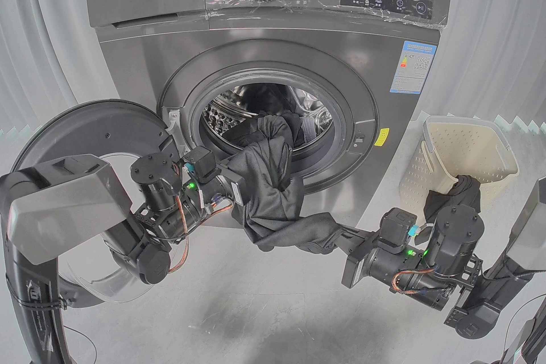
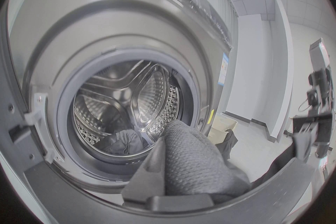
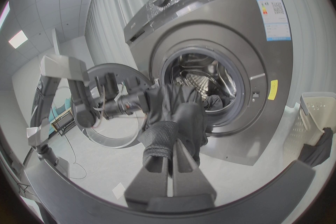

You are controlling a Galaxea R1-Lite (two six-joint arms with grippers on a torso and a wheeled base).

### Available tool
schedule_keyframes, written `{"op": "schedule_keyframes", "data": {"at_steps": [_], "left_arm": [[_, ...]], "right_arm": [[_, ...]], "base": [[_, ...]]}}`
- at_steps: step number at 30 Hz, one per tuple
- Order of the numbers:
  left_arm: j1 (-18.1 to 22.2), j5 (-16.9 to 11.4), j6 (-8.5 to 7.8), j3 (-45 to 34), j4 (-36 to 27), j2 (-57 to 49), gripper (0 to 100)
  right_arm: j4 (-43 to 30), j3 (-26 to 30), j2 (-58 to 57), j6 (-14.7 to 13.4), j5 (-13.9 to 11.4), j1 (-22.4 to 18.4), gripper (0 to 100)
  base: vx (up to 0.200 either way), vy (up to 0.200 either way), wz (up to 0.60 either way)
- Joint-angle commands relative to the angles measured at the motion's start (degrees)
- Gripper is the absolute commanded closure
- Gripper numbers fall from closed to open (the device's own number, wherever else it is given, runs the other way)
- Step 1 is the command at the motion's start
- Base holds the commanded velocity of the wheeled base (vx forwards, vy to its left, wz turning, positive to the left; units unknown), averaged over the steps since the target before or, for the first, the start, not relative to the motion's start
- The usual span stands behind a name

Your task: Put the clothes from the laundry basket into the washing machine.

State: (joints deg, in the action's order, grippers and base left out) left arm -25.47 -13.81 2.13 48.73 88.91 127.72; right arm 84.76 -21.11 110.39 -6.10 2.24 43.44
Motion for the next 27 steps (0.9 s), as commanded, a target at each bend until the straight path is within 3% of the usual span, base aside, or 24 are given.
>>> {"op": "schedule_keyframes", "data": {"at_steps": [1,10,11,15,17,20,21,23,27], "left_arm": [[-0.81,0.01,0.06,-2.85,-0.05,-6.78,100],[-2.48,1.95,0.24,-6.01,-0.05,-13.55,100],[-2.57,1.95,0.42,-6.36,0.04,-13.64,100],[-3.1,2.56,1.82,-8.12,0.04,-15.05,100],[-3.98,3.44,3.23,-10.76,0.04,-16.8,100],[-6.35,4.14,6.57,-18.05,0.04,-20.93,100],[-7.58,4.23,8.41,-22.8,0.04,-23.13,100],[-7.84,3.97,9.91,-25.96,0.04,-24.98,100],[-7.49,4.5,9.73,-25.17,0.04,-26.47,100]], "right_arm": [[1.2,0.02,4.66,-0.14,0.13,-0.1,100],[2.51,-0.42,7.39,-0.23,-0.05,0.51,100],[2.87,-0.42,7.3,-0.23,0.04,0.69,0],[2.07,0.81,6.51,-0.32,0.39,1.04,0],[1.99,4.33,4.93,-0.14,0.04,0.95,0],[2.95,12.41,2.73,0.38,-1.54,0.95,0],[3.48,17.07,1.5,0.47,-3.56,0.95,0],[3.57,20.41,-0.17,0.56,-5.14,0.33,0],[3.57,21.03,-2.19,0.38,-5.5,-2.48,0]], "base": [[0.0,0.0,0.0],[0.0,0.0,0.0],[0.0,0.0,0.0],[0.0,0.0,0.0],[0.0,0.0,0.0],[0.0,0.0,0.0],[0.0,0.0,0.0],[0.0,0.0,0.0],[0.0,0.0,0.0]]}}
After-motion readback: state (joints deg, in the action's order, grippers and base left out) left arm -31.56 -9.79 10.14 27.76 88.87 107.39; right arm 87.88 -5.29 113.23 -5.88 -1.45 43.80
